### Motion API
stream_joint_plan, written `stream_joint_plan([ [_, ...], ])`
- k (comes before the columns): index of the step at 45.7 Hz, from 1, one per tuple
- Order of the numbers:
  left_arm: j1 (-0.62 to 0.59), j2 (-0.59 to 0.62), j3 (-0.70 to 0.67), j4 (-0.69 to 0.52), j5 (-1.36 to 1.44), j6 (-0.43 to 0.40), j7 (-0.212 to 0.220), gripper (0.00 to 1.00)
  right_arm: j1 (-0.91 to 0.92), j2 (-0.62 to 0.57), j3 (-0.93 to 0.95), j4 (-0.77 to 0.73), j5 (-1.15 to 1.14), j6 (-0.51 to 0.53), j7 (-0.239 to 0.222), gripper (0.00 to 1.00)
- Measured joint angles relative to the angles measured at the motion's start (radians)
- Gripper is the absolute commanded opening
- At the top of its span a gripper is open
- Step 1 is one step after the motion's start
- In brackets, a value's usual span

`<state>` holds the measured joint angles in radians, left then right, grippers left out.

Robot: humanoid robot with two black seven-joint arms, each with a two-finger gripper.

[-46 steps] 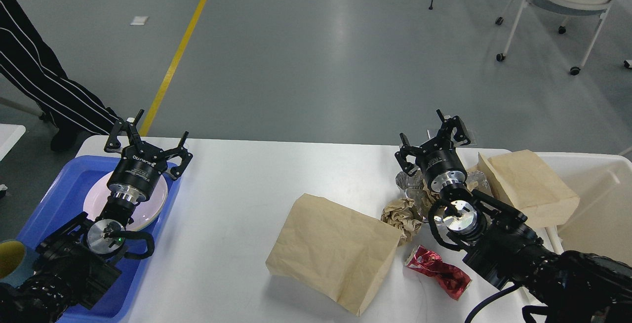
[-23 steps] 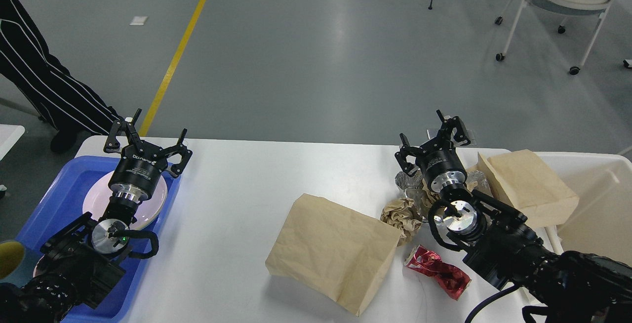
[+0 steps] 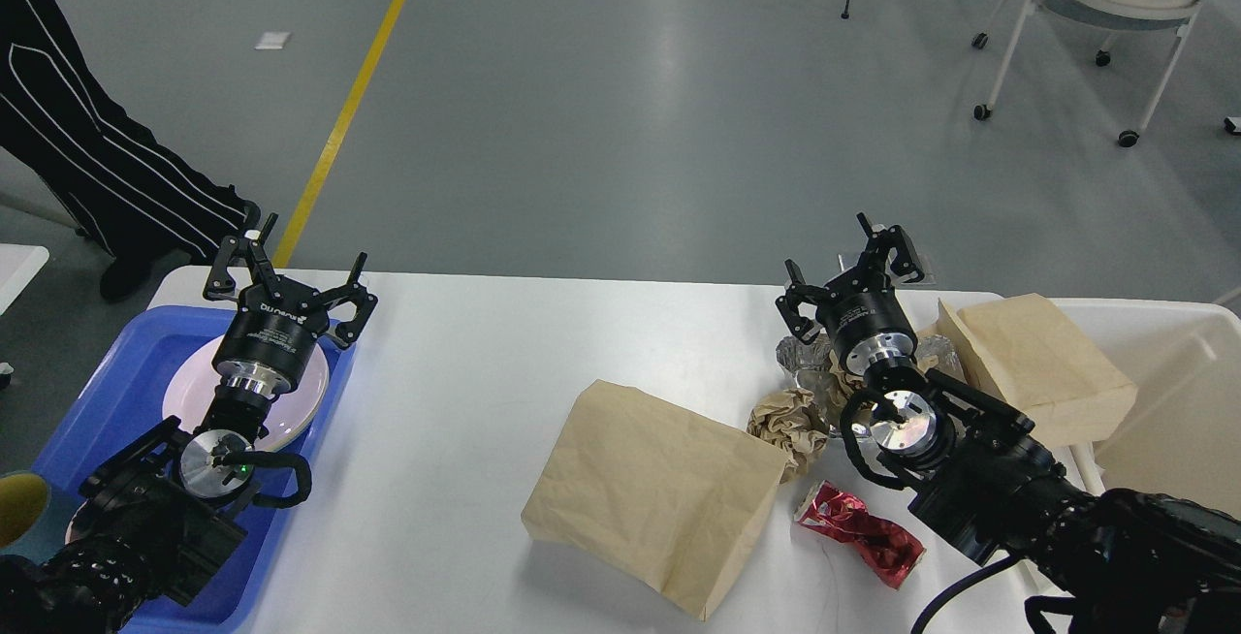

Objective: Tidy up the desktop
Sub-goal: 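Swing the right gripper up and over toward the brown paper bag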

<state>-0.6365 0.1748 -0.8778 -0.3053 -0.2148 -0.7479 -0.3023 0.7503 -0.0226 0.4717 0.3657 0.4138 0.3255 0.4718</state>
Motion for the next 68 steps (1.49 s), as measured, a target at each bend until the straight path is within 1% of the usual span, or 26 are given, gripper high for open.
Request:
stream_joint_plan([
  [7, 0.0, 0.0, 0.0, 0.0, 0.0, 0.0, 0.0, 0.99, 0.055, 0.01, -0.022, -0.022, -0.006, -0.005, -0.008, 1.0],
  [12, 0.0, 0.0, 0.0, 0.0, 0.0, 0.0, 0.0, 0.99, 0.124, -0.005, -0.099, -0.036, -0.007, -0.006, -0.008, 1.0],
  [22, 0.0, 0.0, 0.0, 0.0, 0.0, 0.0, 0.0, 0.99, 0.315, -0.102, -0.388, -0.085, -0.016, -0.005, -0.009, 1.0],
  [32, 0.0, 0.0, -0.001, 0.0, 0.0, 0.001, 0.0, 0.99, 0.496, -0.216, -0.74, -0.069, -0.022, 0.003, -0.009, 1.0],
  [35, 0.0, 0.0, -0.001, 0.0, 0.0, 0.001, 0.0, 0.99, 0.55, -0.232, -0.847, -0.051, -0.022, 0.005, -0.009, 1.0],
  [41, 0.0, 0.0, -0.001, 0.0, 0.0, 0.001, 0.0, 0.99, 0.691, -0.253, -1.153, 0.056, -0.023, 0.01, -0.009, 1.0],
  [46, 0.0, 0.0, -0.001, 0.0, 0.0, 0.001, 0.0, 0.99, 0.815, -0.26, -1.471, 0.21, -0.023, 0.012, -0.009, 1.0],
  [50, 0.0, 0.0, -0.001, 0.0, 0.0, 0.001, 0.0, 0.99, 0.893, -0.28, -1.645, 0.325, -0.023, 0.014, -0.009, 1.0],
  [53, 0.0, 0.0, -0.001, 0.0, 0.0, 0.001, 0.0, 0.99, 0.941, -0.311, -1.697, 0.389, -0.023, 0.015, -0.009, 1.0],
  [59, 0.0, 0.0, -0.001, 0.0, 0.0, 0.0, 0.0, 0.99, 1.048, -0.37, -1.716, 0.492, -0.023, 0.015, -0.009, 1.0],
  [62, 0.0, 0.0, -0.001, 0.0, 0.0, -0.001, 0.0, 0.99, 1.11, -0.377, -1.714, 0.563, -0.023, 0.015, -0.009, 1.0],
  [68, 0.0, 0.0, -0.001, 0.0, 0.0, -0.001, 0.0, 0.99, 1.21, -0.382, -1.717, 0.751, -0.03, 0.017, -0.008, 1.0],
])
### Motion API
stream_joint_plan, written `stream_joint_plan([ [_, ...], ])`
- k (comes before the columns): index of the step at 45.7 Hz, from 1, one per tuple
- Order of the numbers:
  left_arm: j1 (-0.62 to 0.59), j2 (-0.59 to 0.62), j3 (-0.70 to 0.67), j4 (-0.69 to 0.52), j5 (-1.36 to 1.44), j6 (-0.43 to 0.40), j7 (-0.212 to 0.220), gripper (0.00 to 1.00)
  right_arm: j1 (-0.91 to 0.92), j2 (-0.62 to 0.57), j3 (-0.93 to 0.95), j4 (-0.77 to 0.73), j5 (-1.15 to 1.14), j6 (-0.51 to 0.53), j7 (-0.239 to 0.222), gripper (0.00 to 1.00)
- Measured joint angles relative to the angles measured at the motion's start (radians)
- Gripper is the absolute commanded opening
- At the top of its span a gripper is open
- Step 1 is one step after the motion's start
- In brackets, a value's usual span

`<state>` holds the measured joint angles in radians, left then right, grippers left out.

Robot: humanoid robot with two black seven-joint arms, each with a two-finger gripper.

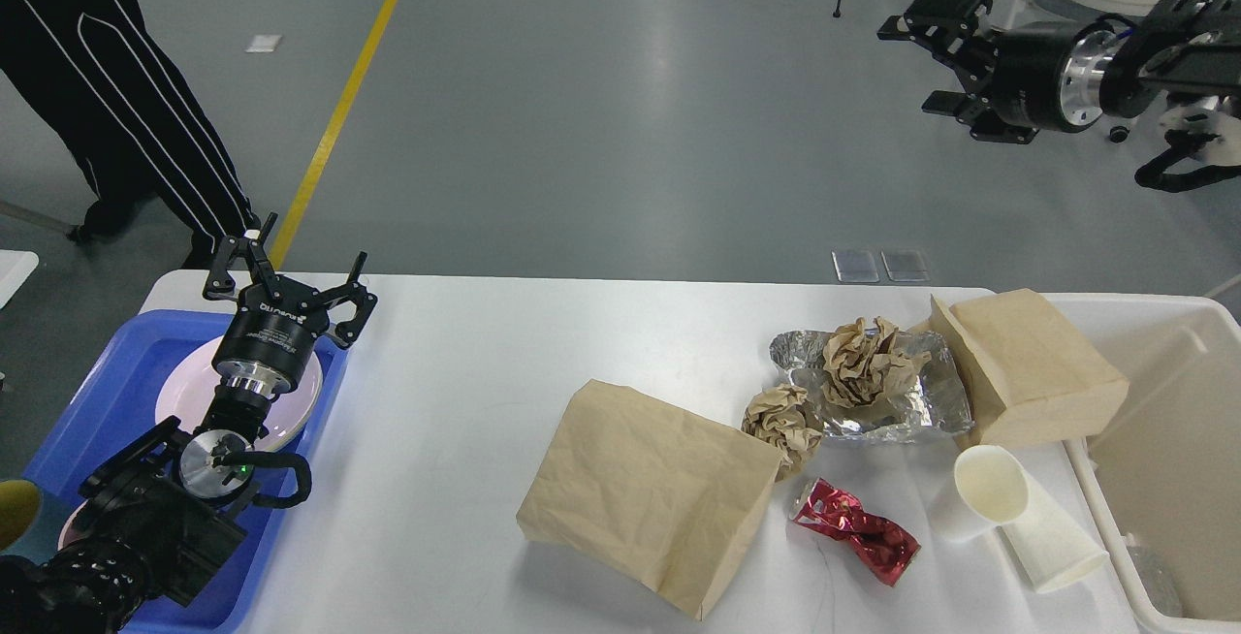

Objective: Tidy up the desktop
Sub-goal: 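Swing the right gripper up and over toward the brown paper bag, then lower the right gripper onto the brown paper bag and grasp it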

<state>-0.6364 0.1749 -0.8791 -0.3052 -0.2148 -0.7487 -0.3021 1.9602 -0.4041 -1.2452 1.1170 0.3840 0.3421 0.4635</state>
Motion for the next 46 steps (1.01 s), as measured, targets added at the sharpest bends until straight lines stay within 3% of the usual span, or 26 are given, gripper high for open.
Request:
stream_joint_plan([
  [7, 0.0, 0.0, 0.0, 0.0, 0.0, 0.0, 0.0, 1.0, 0.082, 0.007, -0.01, 0.083, -0.007, 0.0, -0.006, 1.0],
  [10, 0.0, 0.0, 0.0, 0.0, 0.0, 0.0, 0.0, 0.99, 0.102, 0.033, -0.032, 0.115, -0.02, 0.001, -0.04, 1.0],
  [12, 0.0, 0.0, 0.0, 0.0, 0.0, 0.0, 0.0, 0.99, 0.122, 0.051, -0.058, 0.153, -0.042, 0.002, -0.085, 1.0],
  [16, 0.0, 0.0, 0.0, 0.0, 0.0, 0.0, 0.0, 0.99, 0.199, 0.072, -0.099, 0.254, -0.096, 0.02, -0.218, 1.0],
  [20, 0.0, 0.0, 0.0, 0.0, 0.0, 0.0, 0.0, 0.99, 0.262, 0.078, -0.114, 0.326, -0.121, 0.119, -0.354, 1.0],
  [25, 0.0, 0.0, 0.0, 0.0, 0.0, 0.0, 0.0, 1.0, 0.292, 0.079, -0.125, 0.385, -0.126, 0.225, -0.439, 1.0],
  [35, 0.0, 0.0, 0.0, 0.0, 0.0, 0.0, 0.0, 0.99, 0.357, 0.095, -0.134, 0.55, -0.12, 0.29, -0.469, 1.0],
  [46, 0.0, 0.0, 0.0, 0.0, 0.0, 0.0, 0.0, 0.99, 0.303, 0.078, -0.159, 0.575, -0.011, 0.274, -0.469, 1.0],
])
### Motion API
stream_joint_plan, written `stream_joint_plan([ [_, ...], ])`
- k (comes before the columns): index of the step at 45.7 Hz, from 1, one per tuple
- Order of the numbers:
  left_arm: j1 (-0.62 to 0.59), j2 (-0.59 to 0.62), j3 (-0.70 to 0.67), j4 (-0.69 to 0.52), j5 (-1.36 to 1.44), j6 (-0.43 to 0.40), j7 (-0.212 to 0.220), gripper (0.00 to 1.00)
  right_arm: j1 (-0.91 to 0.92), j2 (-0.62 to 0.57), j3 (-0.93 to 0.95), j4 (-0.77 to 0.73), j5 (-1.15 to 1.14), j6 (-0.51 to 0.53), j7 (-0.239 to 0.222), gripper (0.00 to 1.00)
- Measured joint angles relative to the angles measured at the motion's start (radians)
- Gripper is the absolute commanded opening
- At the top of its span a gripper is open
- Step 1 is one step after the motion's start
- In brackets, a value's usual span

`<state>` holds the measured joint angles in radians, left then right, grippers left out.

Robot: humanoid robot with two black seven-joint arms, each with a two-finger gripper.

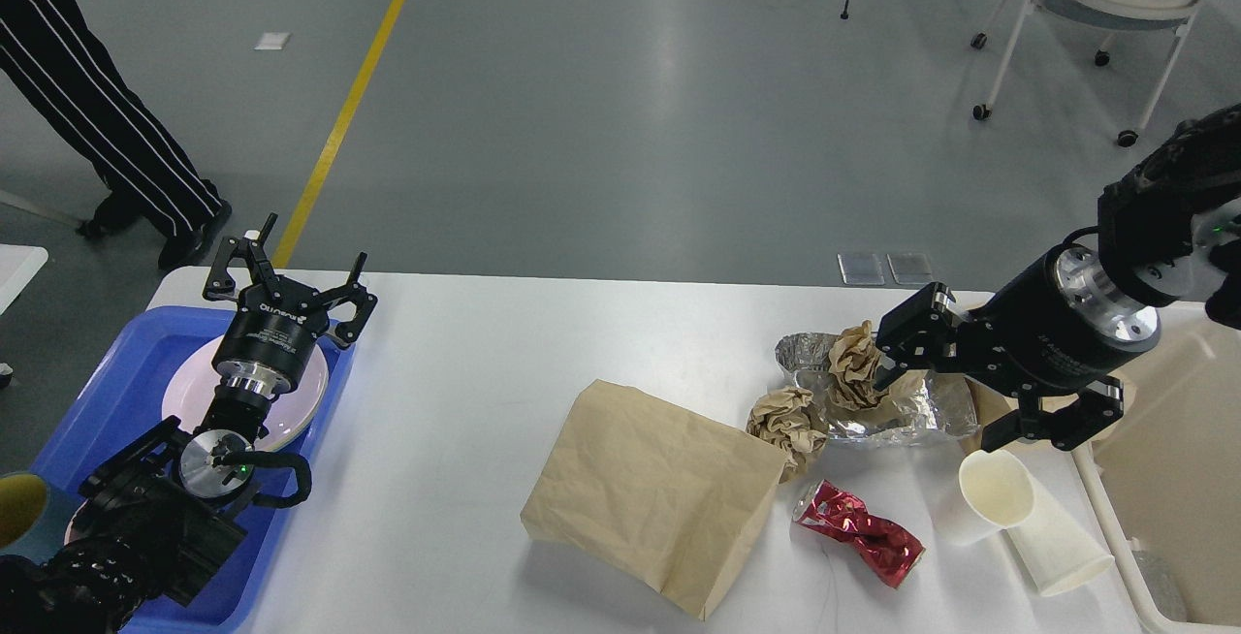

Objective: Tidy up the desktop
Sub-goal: 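Lower the right gripper onto the brown paper bag and grasp it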

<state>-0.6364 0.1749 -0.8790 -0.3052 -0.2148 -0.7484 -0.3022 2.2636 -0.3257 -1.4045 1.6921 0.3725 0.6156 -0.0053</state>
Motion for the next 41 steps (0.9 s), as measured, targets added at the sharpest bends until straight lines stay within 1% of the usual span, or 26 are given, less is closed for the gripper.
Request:
stream_joint_plan([
  [4, 0.0, 0.0, 0.0, 0.0, 0.0, 0.0, 0.0, 0.99, -0.044, -0.007, 0.012, 0.011, 0.086, -0.038, 0.003, 1.0],
  [5, 0.0, 0.0, 0.0, 0.0, 0.0, 0.001, 0.0, 0.99, -0.083, 0.001, 0.031, 0.024, 0.123, -0.091, 0.006, 1.0],
  [6, 0.0, 0.0, 0.0, 0.0, 0.0, 0.001, 0.0, 0.99, -0.095, 0.005, 0.039, 0.028, 0.131, -0.108, 0.007, 1.0],
  [7, 0.0, 0.0, 0.0, 0.0, 0.0, 0.001, 0.0, 0.99, -0.129, 0.024, 0.065, 0.038, 0.143, -0.167, 0.008, 1.0],
  [9, 0.0, 0.0, 0.0, 0.0, 0.0, 0.001, 0.0, 0.99, -0.164, 0.049, 0.092, 0.045, 0.153, -0.228, 0.009, 1.0],
  [12, 0.0, 0.0, 0.0, 0.0, 0.0, 0.001, 0.0, 0.99, -0.213, 0.105, 0.131, 0.051, 0.171, -0.35, 0.011, 1.0],
  [16, 0.0, 0.0, 0.0, 0.0, 0.0, 0.001, -0.001, 0.99, -0.238, 0.149, 0.151, 0.053, 0.181, -0.442, 0.014, 1.0],
  [19, 0.0, 0.0, 0.0, 0.0, 0.0, 0.001, -0.001, 0.99, -0.244, 0.155, 0.16, 0.053, 0.183, -0.465, 0.02, 1.0],
  [25, 0.0, 0.0, 0.0, 0.0, 0.0, 0.001, -0.001, 0.99, -0.27, 0.152, 0.17, 0.053, 0.182, -0.479, 0.039, 1.0],
  [31, 0.0, -0.001, 0.0, 0.0, 0.0, 0.0, -0.001, 0.99, -0.301, 0.156, 0.18, 0.049, 0.179, -0.489, 0.042, 1.0],
  [41, 0.002, -0.002, 0.0, 0.0, 0.0, 0.0, -0.001, 0.99, -0.293, 0.159, 0.208, 0.049, 0.182, -0.491, 0.042, 1.0],
])
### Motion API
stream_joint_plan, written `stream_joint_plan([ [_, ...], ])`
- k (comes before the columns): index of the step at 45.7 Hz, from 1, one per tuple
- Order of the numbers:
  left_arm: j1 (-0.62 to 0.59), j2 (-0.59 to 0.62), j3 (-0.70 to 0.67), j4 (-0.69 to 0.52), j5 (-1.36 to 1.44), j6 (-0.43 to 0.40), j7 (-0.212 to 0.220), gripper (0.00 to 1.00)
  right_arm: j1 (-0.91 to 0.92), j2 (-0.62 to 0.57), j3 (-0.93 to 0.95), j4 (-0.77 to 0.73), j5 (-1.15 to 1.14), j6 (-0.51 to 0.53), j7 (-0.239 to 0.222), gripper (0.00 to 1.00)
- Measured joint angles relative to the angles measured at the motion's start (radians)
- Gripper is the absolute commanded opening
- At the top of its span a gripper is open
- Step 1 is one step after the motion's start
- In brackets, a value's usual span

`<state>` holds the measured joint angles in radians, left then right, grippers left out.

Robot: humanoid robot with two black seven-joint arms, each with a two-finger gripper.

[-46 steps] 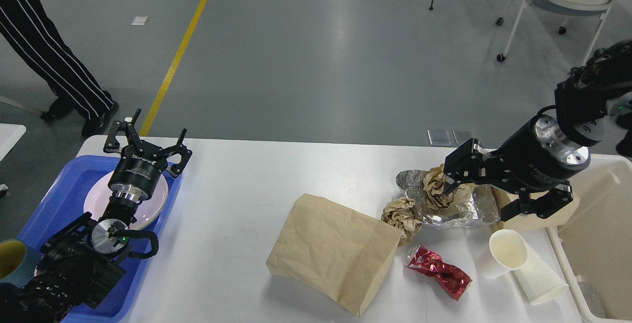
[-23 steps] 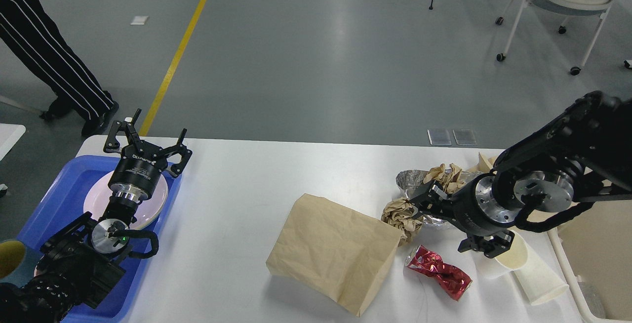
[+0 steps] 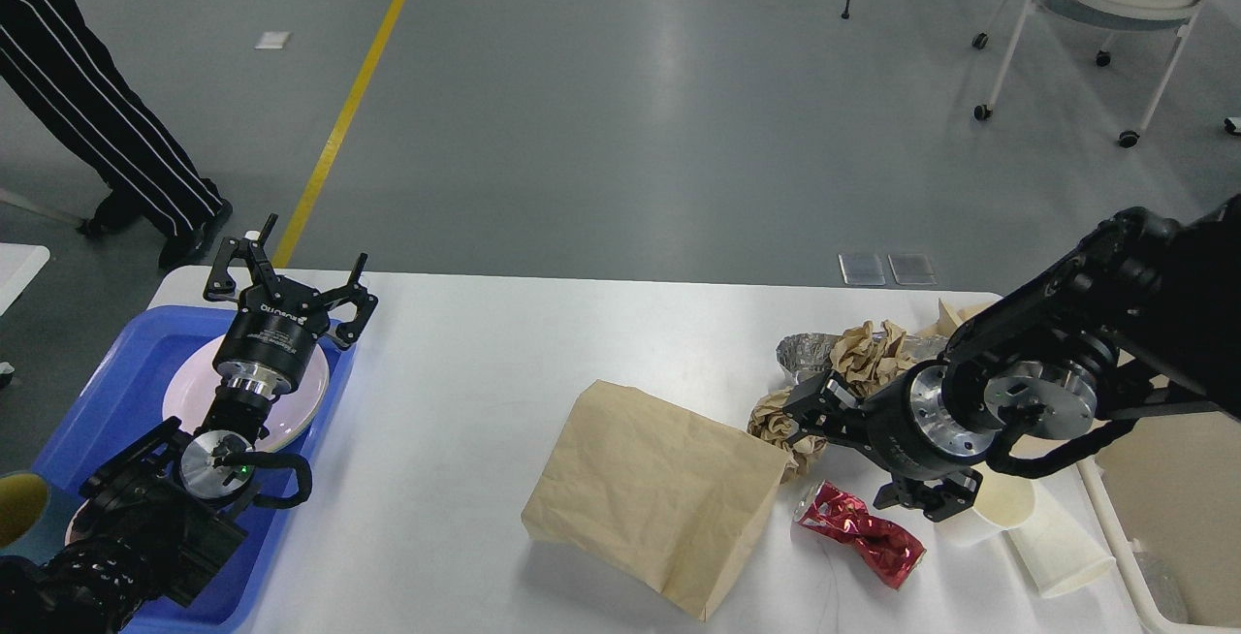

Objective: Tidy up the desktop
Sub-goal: 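Lower the right gripper onto the brown paper bag and grasp it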

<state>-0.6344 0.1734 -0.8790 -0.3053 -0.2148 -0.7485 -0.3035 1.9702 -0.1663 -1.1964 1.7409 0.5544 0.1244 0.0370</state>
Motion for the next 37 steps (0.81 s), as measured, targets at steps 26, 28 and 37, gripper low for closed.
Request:
stream_joint_plan([
  [26, 0.001, 0.0, -0.001, 0.0, 0.0, 0.0, 0.0, 0.99, -0.15, 0.13, 0.056, -0.033, 0.006, -0.181, 0.0, 1.0],
  [28, 0.001, 0.0, -0.001, 0.0, 0.0, 0.0, 0.0, 0.99, -0.16, 0.131, 0.056, -0.037, 0.006, -0.191, 0.0, 1.0],
  [37, 0.001, 0.0, -0.001, 0.0, 0.0, 0.0, 0.0, 0.99, -0.184, 0.134, 0.057, -0.071, 0.03, -0.214, -0.001, 1.0],
])
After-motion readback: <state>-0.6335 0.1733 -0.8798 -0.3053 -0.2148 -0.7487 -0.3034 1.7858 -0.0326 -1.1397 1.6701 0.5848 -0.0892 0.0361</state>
